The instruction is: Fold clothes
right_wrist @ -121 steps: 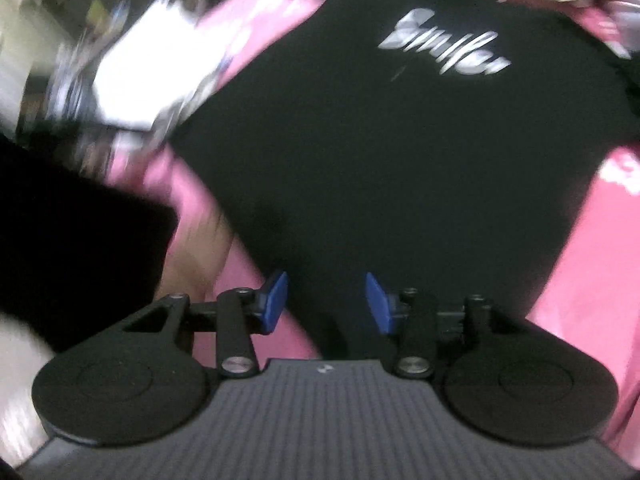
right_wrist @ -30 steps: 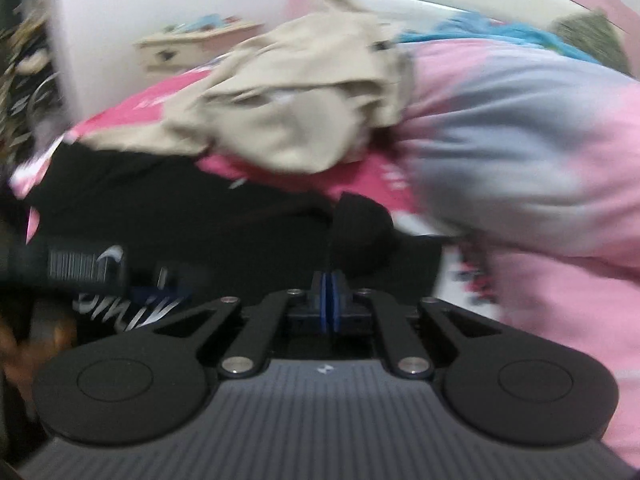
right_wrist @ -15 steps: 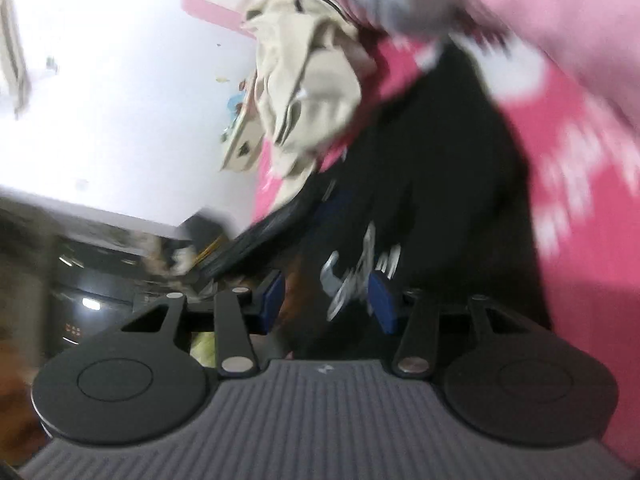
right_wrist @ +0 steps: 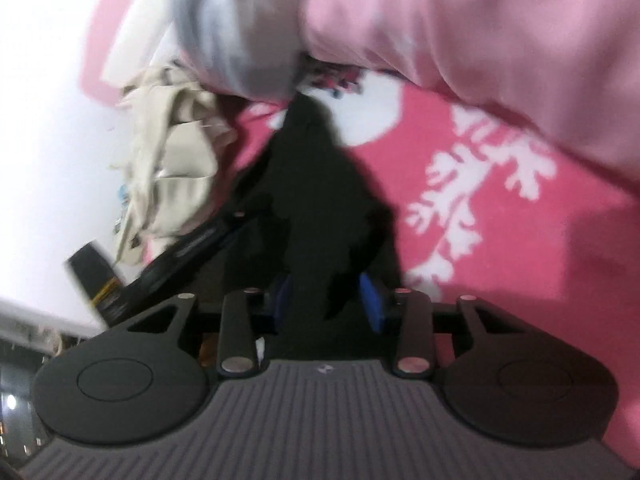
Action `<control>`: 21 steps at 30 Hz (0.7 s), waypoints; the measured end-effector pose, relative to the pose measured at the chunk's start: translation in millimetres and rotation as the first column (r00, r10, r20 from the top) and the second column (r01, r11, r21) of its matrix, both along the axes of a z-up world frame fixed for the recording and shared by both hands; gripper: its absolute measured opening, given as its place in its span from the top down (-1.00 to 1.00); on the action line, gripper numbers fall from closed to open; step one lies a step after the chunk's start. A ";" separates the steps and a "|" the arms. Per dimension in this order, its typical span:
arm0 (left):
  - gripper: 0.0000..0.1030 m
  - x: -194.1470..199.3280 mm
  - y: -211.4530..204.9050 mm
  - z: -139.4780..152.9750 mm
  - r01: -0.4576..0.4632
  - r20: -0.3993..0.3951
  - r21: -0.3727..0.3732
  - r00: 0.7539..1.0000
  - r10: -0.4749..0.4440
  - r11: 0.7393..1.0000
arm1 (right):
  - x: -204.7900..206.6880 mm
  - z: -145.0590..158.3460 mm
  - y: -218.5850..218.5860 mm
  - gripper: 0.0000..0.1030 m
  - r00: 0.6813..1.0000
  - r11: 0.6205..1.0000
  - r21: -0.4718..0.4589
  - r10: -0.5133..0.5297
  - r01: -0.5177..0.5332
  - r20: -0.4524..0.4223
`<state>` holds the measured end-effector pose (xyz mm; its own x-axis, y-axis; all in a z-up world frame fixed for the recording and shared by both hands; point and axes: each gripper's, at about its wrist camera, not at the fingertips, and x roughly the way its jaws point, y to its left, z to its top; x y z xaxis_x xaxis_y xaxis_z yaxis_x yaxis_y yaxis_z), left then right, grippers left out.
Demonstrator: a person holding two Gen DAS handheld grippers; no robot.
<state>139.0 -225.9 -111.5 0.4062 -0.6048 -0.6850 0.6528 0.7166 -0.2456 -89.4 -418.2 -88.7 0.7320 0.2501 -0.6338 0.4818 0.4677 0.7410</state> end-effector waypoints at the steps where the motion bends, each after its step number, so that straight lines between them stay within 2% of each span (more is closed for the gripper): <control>1: 0.73 -1.9 -0.5 -0.8 0.007 0.010 -0.003 1.000 -0.006 1.000 | 2.0 -3.9 0.2 0.35 1.000 1.000 0.006 -0.006 0.006 -0.008; 2: 0.87 -2.9 -0.9 -1.6 0.008 0.019 -0.010 1.000 -0.008 1.000 | 4.4 -7.6 1.0 0.35 1.000 1.000 0.004 -0.010 0.010 -0.015; 4: 0.93 -3.9 -1.3 -1.2 0.004 0.025 -0.028 1.000 -0.003 1.000 | 8.9 -15.1 2.0 0.44 1.000 1.000 0.006 -0.023 0.023 -0.015; 5: 0.94 -4.2 -0.4 0.4 -0.001 0.025 -0.040 1.000 0.002 0.999 | 10.8 -18.9 1.7 0.57 0.999 0.999 0.013 -0.035 0.035 -0.001; 6: 0.94 -2.4 1.7 4.6 -0.011 0.015 -0.061 1.000 0.012 0.998 | 12.6 -21.2 2.2 0.90 0.999 0.999 0.019 -0.039 0.039 0.011; 7: 0.94 1.4 5.4 10.0 -0.021 -0.001 -0.088 1.000 0.021 0.996 | 14.3 -22.6 3.0 0.97 0.999 0.999 0.025 -0.040 0.039 0.024; 10: 0.94 14.3 16.4 24.0 -0.055 -0.041 -0.147 0.998 0.050 0.988 | 12.2 -9.8 11.8 0.98 0.994 1.000 0.017 -0.019 0.017 0.107; 13: 0.94 28.1 19.0 22.0 -0.081 -0.043 -0.082 0.996 0.077 0.993 | 15.4 2.6 25.1 0.98 0.987 0.997 -0.077 0.035 -0.023 0.156; 15: 0.94 32.5 17.4 13.5 -0.085 -0.059 -0.044 0.995 0.082 0.995 | 21.5 -2.8 32.1 0.98 0.989 0.990 -0.132 0.062 -0.044 0.131; 21: 0.94 26.5 13.5 0.0 -0.079 -0.025 0.029 0.997 0.080 0.996 | 15.1 -21.6 34.1 0.98 0.996 0.990 -0.133 0.062 -0.053 0.071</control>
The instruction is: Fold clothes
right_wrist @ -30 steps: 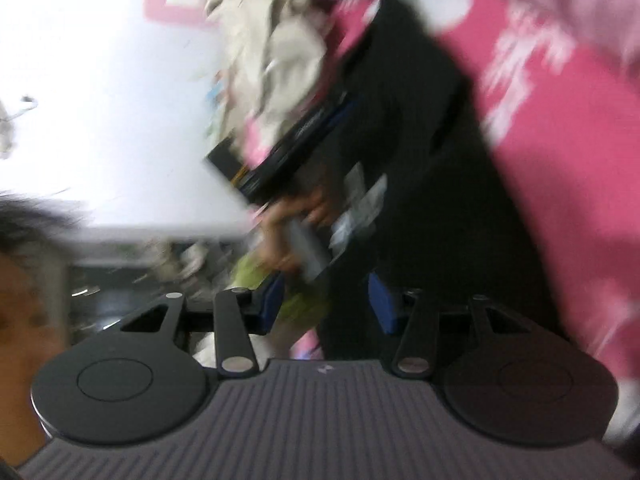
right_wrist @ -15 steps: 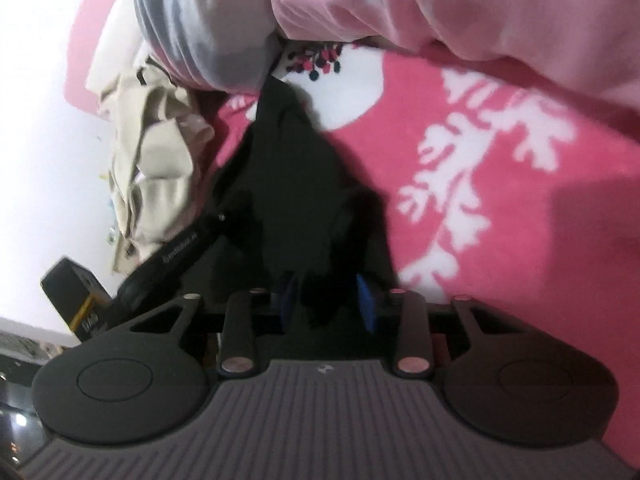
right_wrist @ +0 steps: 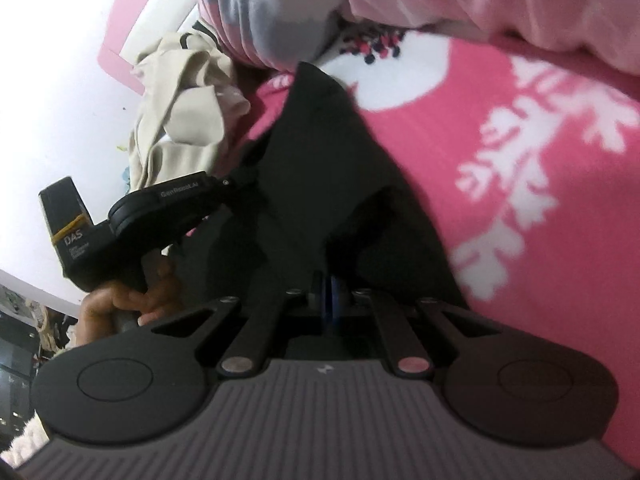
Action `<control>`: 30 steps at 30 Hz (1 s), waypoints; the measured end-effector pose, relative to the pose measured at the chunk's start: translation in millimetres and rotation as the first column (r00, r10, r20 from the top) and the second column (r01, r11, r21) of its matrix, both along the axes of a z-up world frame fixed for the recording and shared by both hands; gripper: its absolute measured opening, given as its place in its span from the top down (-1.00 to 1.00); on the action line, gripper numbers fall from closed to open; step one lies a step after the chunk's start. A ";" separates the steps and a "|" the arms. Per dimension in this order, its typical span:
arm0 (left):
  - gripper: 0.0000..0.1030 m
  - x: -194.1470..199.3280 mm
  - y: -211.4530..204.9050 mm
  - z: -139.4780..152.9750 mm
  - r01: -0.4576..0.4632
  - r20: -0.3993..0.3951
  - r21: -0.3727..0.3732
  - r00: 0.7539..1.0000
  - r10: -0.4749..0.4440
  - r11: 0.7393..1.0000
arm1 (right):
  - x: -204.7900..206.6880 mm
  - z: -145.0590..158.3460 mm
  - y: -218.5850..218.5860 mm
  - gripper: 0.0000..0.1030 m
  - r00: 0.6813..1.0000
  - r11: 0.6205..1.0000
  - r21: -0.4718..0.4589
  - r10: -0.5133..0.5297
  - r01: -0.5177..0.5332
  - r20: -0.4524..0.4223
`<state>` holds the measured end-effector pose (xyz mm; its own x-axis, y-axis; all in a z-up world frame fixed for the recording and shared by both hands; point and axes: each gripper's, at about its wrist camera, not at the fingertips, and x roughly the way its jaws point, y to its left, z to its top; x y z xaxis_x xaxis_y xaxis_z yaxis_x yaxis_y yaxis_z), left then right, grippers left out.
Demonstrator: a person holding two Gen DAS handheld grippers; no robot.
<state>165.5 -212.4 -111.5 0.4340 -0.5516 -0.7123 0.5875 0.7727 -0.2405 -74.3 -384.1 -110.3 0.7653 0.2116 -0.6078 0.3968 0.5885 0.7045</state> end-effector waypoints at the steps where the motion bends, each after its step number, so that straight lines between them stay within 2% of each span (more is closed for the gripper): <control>1: 0.94 0.2 0.3 -0.9 0.000 0.000 0.003 1.000 0.000 1.000 | -1.1 -0.3 0.2 0.99 1.000 1.000 -0.009 0.003 -0.003 -0.006; 3: 0.92 0.1 1.6 -1.4 0.000 -0.004 0.011 1.000 0.001 1.000 | -7.8 -2.2 -1.1 1.00 1.000 1.000 -0.014 0.018 -0.018 -0.014; 6: 0.74 3.5 6.4 0.6 -0.002 -0.026 0.013 1.000 0.002 1.000 | -9.6 -2.0 -3.4 0.97 0.998 0.999 -0.007 0.052 -0.053 -0.018; 7: 0.60 3.0 9.5 3.3 -0.008 -0.020 0.012 1.000 0.008 1.000 | -9.2 -0.2 -3.9 0.92 0.998 0.998 -0.011 0.070 -0.070 -0.011; 8: 0.44 1.5 14.9 7.4 -0.022 -0.006 0.010 1.000 0.022 1.000 | -11.0 6.4 -4.0 0.92 0.996 0.995 -0.054 0.087 -0.086 0.005; 11: 0.36 -12.2 30.8 21.8 -0.047 0.049 -0.003 0.998 0.047 0.999 | -18.2 32.4 -3.3 0.91 0.989 0.960 -0.251 0.139 -0.121 0.055; 13: 0.35 -37.1 39.1 34.5 0.027 0.087 -0.022 0.996 -0.025 0.999 | -18.4 46.3 0.8 0.88 0.984 0.889 -0.440 0.167 -0.126 0.056; 14: 0.26 -53.9 40.2 39.5 0.104 0.111 -0.026 0.989 -0.101 0.994 | -18.1 50.1 3.0 0.87 0.983 0.844 -0.520 0.180 -0.132 0.042; 16: 0.06 -91.3 34.4 43.8 0.284 0.164 0.016 0.945 -0.283 0.959 | -15.9 49.4 6.0 0.86 0.979 0.774 -0.613 0.202 -0.157 0.006; 18: 0.02 -128.3 21.7 40.2 0.432 0.224 0.113 0.866 -0.446 0.895 | -11.3 43.8 8.6 0.78 0.971 0.738 -0.643 0.237 -0.202 -0.033; 19: 0.01 -141.6 13.9 33.9 0.471 0.248 0.177 0.829 -0.502 0.865 | -8.9 40.6 10.0 0.65 0.966 0.723 -0.653 0.255 -0.226 -0.053; 20: 0.01 -154.2 5.9 27.0 0.499 0.267 0.242 0.790 -0.551 0.832 | -6.5 37.5 11.7 0.57 0.960 0.713 -0.656 0.272 -0.248 -0.068; 21: 0.04 -163.0 -1.8 18.0 0.495 0.288 0.308 0.765 -0.576 0.812 | -3.8 35.0 13.6 0.50 0.955 0.705 -0.658 0.285 -0.264 -0.078; 23: 0.24 -171.0 -11.3 4.0 0.455 0.325 0.386 0.747 -0.580 0.802 | 0.1 31.1 18.0 0.50 0.952 0.687 -0.673 0.292 -0.274 -0.089; 24: 0.33 -171.0 -13.6 -0.2 0.441 0.325 0.401 0.751 -0.575 0.803 | 1.1 29.4 19.7 0.50 0.953 0.680 -0.681 0.289 -0.272 -0.092; 27: 0.77 -162.7 -9.6 2.8 0.424 0.289 0.346 0.801 -0.525 0.837 | 5.9 23.9 20.2 0.55 0.954 0.679 -0.683 0.281 -0.271 -0.099; 28: 0.89 -162.9 -7.5 4.8 0.412 0.294 0.348 0.805 -0.515 0.842 | 7.6 21.8 18.1 0.70 0.956 0.686 -0.675 0.274 -0.273 -0.108; 30: 0.90 -163.2 -4.2 9.0 0.406 0.301 0.349 0.805 -0.511 0.845 | 7.3 19.7 11.9 0.89 0.961 0.702 -0.662 0.252 -0.263 -0.115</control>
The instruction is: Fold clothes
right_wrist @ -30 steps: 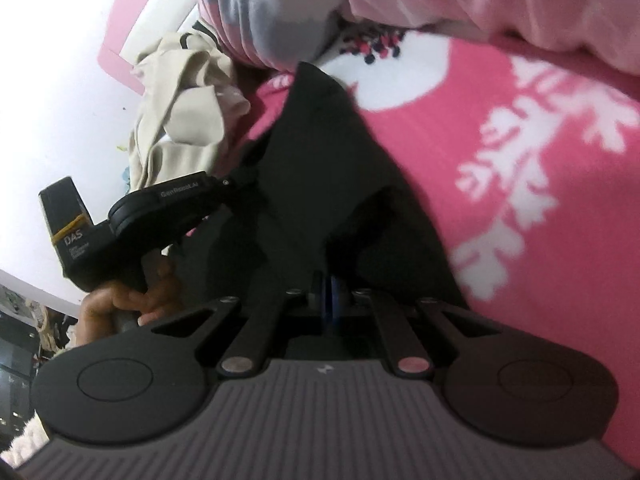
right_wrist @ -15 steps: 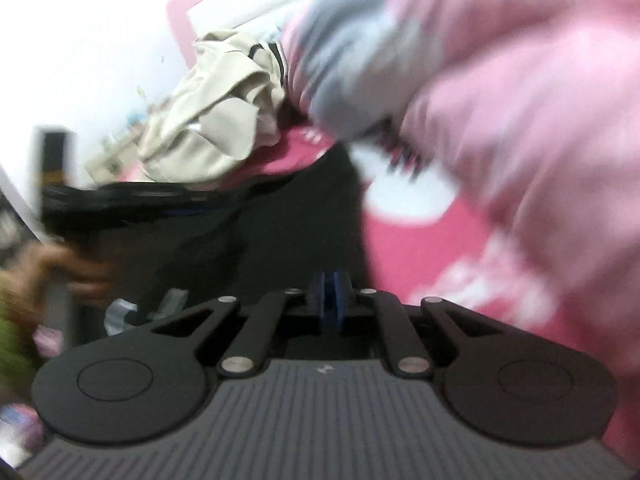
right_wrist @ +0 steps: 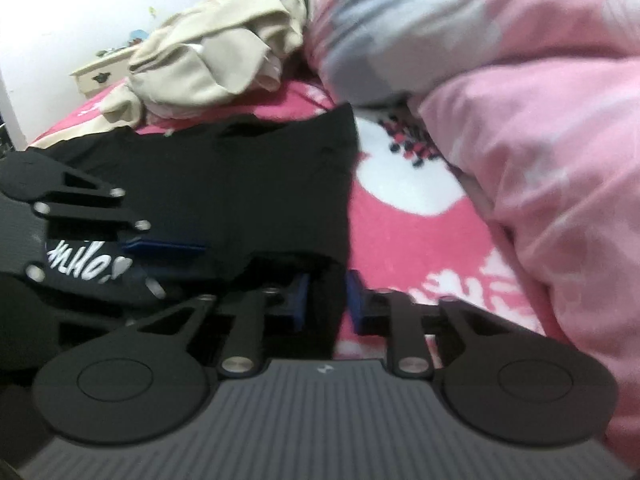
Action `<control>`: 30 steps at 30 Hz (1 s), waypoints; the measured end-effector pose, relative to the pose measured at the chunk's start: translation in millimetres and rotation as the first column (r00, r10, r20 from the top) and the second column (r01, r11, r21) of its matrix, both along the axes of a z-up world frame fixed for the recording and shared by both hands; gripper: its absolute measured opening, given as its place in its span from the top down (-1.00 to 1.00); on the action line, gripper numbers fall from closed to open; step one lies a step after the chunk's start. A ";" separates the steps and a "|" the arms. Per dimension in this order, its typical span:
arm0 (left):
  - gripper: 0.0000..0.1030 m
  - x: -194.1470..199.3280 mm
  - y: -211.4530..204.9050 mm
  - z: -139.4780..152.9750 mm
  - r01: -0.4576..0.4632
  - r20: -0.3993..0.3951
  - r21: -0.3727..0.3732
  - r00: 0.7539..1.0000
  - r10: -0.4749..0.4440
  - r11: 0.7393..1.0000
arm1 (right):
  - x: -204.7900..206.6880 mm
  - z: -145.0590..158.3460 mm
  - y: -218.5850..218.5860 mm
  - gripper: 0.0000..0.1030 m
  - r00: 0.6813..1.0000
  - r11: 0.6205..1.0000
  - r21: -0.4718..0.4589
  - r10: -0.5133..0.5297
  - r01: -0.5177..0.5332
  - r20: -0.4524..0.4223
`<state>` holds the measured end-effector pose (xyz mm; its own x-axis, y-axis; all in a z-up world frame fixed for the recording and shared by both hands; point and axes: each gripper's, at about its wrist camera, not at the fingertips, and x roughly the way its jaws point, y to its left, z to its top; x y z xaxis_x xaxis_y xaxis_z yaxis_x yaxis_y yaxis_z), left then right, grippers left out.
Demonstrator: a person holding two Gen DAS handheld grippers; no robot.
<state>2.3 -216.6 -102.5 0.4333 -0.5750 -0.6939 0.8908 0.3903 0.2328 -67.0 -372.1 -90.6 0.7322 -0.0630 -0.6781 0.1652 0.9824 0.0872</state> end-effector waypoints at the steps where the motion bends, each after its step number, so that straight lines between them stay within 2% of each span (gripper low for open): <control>1: 0.91 0.0 2.3 2.9 0.006 0.001 -0.004 1.000 -0.006 1.000 | -1.2 0.4 -2.5 0.90 1.000 1.000 0.006 -0.011 0.011 -0.002; 5: 0.91 -4.0 4.3 0.5 0.044 0.012 0.044 0.999 -0.045 0.998 | -4.8 -0.1 -8.6 0.91 0.999 0.999 0.027 -0.039 0.040 -0.011; 8: 0.89 -4.1 5.6 -6.6 0.070 -0.015 0.083 0.998 -0.069 0.994 | -3.6 -4.8 -9.2 0.91 0.999 0.999 0.033 -0.042 0.043 -0.025; 10: 0.87 -1.2 8.1 -2.8 0.073 -0.051 0.085 0.996 -0.069 0.994 | -4.8 -2.9 -10.5 0.86 0.999 0.999 0.036 -0.036 0.038 -0.034; 11: 0.79 1.3 9.9 -0.2 0.068 -0.075 0.080 0.995 -0.062 0.994 | -6.2 -0.7 -11.9 0.83 0.999 0.999 0.038 -0.033 0.035 -0.040; 12: 0.75 5.3 13.4 3.0 0.058 -0.106 0.068 0.993 -0.051 0.996 | -8.5 2.7 -13.4 0.73 0.999 0.998 0.041 -0.035 0.036 -0.042; 14: 0.59 12.6 22.2 10.5 0.040 -0.165 0.038 0.986 -0.033 0.998 | -16.0 13.2 -15.5 0.72 0.999 0.998 0.047 -0.038 0.039 -0.013; 19: 0.58 36.9 43.3 37.6 -0.042 -0.283 -0.103 0.959 0.011 0.994 | -25.8 35.5 -13.8 0.72 0.986 0.997 0.068 -0.032 0.022 0.164; 20: 0.58 43.9 39.3 40.5 -0.057 -0.292 -0.124 0.956 0.018 0.991 | -24.0 36.2 -12.2 0.72 0.980 0.997 0.073 -0.029 0.016 0.195; 22: 0.58 59.3 18.6 41.0 -0.079 -0.293 -0.157 0.956 0.030 0.984 | -12.0 27.3 -6.4 0.72 0.981 0.998 0.058 -0.015 0.004 0.194; 26: 0.57 100.2 -39.1 24.3 -0.129 -0.337 -0.220 0.940 0.049 0.967 | 9.6 -3.5 0.6 0.73 0.999 0.997 0.069 0.020 -0.023 0.045; 30: 0.57 142.6 -83.6 -5.0 -0.221 -0.376 -0.224 0.918 0.126 0.949 | 9.2 -10.6 7.4 0.73 0.999 0.999 0.034 0.031 -0.032 0.031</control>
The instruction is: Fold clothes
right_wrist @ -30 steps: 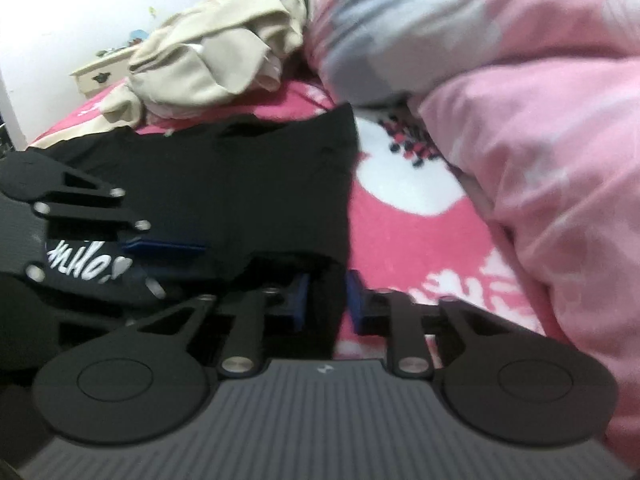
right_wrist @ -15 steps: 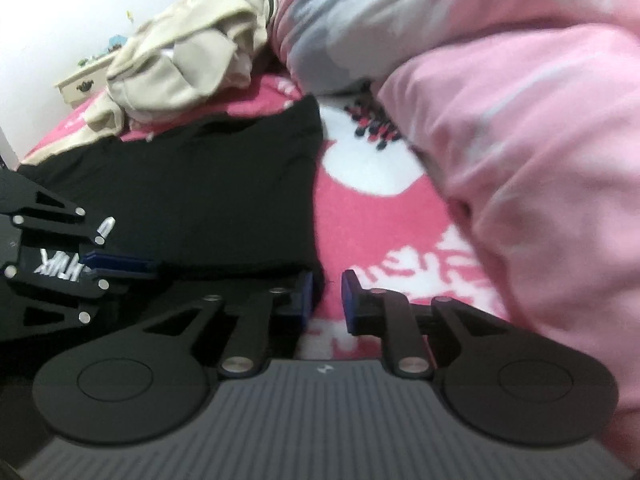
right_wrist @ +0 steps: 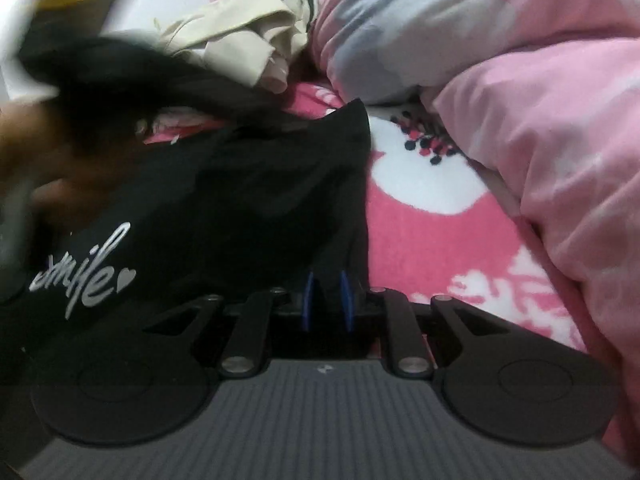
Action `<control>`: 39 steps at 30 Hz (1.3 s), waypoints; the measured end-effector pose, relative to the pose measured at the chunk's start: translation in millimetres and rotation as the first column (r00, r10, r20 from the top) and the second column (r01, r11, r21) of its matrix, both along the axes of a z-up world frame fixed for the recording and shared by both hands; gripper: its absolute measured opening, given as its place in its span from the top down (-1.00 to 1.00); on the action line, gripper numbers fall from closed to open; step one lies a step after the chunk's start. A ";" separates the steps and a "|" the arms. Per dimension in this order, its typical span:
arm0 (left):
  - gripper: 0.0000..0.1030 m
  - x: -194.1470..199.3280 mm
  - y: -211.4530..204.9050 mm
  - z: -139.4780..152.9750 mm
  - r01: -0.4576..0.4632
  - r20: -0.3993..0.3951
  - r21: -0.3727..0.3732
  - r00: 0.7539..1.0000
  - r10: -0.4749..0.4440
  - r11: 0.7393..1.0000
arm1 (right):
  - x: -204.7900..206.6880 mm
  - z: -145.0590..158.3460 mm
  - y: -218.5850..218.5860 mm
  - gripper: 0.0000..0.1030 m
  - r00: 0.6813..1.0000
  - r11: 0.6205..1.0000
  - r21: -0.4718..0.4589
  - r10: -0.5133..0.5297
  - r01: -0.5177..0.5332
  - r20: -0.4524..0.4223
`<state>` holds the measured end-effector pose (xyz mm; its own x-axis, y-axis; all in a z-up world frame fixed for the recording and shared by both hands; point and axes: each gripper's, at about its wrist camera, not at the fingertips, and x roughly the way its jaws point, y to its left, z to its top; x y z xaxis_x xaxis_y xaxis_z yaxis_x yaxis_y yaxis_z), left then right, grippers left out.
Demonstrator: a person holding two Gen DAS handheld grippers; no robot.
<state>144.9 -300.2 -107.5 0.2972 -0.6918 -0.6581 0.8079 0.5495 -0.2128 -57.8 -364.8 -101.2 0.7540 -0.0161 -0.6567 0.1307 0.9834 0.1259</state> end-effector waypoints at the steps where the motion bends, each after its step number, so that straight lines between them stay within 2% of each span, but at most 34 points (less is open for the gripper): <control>1: 0.57 9.3 -6.1 -6.9 -0.042 0.001 -0.001 0.999 0.042 0.999 | -0.3 -0.2 -1.1 0.73 1.000 1.000 0.007 0.001 -0.001 -0.001; 4: 0.57 36.2 -9.7 -21.9 -0.182 -0.040 -0.043 0.983 0.181 0.982 | -1.4 -2.2 -7.6 0.74 1.000 0.999 0.047 0.000 0.000 0.001; 6: 0.62 41.5 7.1 -14.0 -0.243 -0.087 -0.107 0.968 0.234 0.964 | -1.7 -3.0 -11.3 0.74 1.000 0.998 0.068 0.001 -0.001 0.002; 8: 0.40 38.9 40.4 4.5 -0.285 -0.127 -0.187 0.956 0.264 0.940 | -2.0 -4.0 -13.3 0.74 1.000 0.997 0.075 0.006 -0.006 0.004; 10: 0.28 33.2 83.7 23.9 -0.324 -0.166 -0.259 0.943 0.289 0.910 | -2.1 -4.7 -15.3 0.75 1.000 0.996 0.086 0.008 -0.009 0.006; 12: 0.29 28.4 125.8 38.6 -0.383 -0.171 -0.254 0.922 0.348 0.888 | -2.3 -5.2 -17.7 0.75 1.000 0.994 0.106 0.004 -0.005 0.008; 13: 0.33 27.1 140.5 42.9 -0.400 -0.160 -0.232 0.915 0.370 0.887 | -2.6 -5.4 -17.7 0.75 1.000 0.994 0.112 0.002 -0.003 0.009; 14: 0.37 26.9 150.7 45.6 -0.401 -0.147 -0.204 0.914 0.377 0.893 | -3.0 -5.5 -17.1 0.75 1.000 0.993 0.115 -0.001 0.000 0.010; 17: 0.39 27.5 159.6 46.8 -0.351 -0.085 -0.112 0.936 0.342 0.930 | -3.5 -4.9 -13.2 0.75 1.000 0.995 0.096 0.003 -0.004 0.011; 19: 0.39 33.9 151.3 40.8 -0.301 -0.079 -0.057 0.952 0.297 0.952 | -2.9 -4.6 -13.9 0.75 1.000 0.996 0.091 0.004 -0.005 0.012; 20: 0.39 39.0 146.4 35.3 -0.291 -0.104 -0.043 0.953 0.286 0.956 | -2.6 -4.7 -14.5 0.75 1.000 0.996 0.091 0.004 -0.005 0.012; 22: 0.41 48.0 138.9 23.9 -0.280 -0.163 -0.021 0.948 0.273 0.960 | -1.8 -5.3 -15.5 0.75 1.000 0.996 0.090 0.003 -0.004 0.013; 23: 0.51 52.7 136.3 18.5 -0.293 -0.175 -0.012 0.942 0.286 0.956 | -1.7 -5.4 -15.8 0.75 1.000 0.996 0.090 0.004 -0.005 0.013; 27: 0.51 57.1 123.3 12.7 -0.274 -0.057 0.042 0.959 0.276 0.961 | -2.0 -5.7 -16.6 0.75 1.000 0.996 0.092 0.007 -0.008 0.014; 30: 0.49 67.7 118.8 8.9 -0.238 -0.110 0.044 0.964 0.241 0.970 | -2.1 -6.0 -17.2 0.75 1.000 0.996 0.093 0.009 -0.010 0.015; 32: 0.35 72.2 112.5 8.0 -0.210 -0.117 0.041 0.970 0.213 0.977 | -2.3 -6.1 -17.6 0.75 1.000 0.995 0.094 0.010 -0.012 0.016; 33: 0.35 73.9 109.3 5.7 -0.185 -0.117 0.050 0.975 0.190 0.981 | -2.3 -6.2 -17.8 0.75 1.000 0.995 0.095 0.011 -0.012 0.017; 37: 0.33 71.2 95.6 -2.8 -0.101 -0.062 0.123 0.992 0.110 0.987 | -2.5 -6.4 -18.5 0.75 1.000 0.995 0.097 0.013 -0.015 0.018; 39: 0.29 61.4 92.9 -2.7 -0.040 0.002 0.164 0.999 0.040 0.986 | -2.4 -6.4 -18.4 0.75 1.000 0.995 0.097 0.013 -0.014 0.018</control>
<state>206.3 -207.3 -110.2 0.3220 -0.5624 -0.7616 0.7843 0.6090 -0.1181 -60.2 -383.2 -107.6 0.7650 0.0572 -0.6415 0.1145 0.9681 0.2229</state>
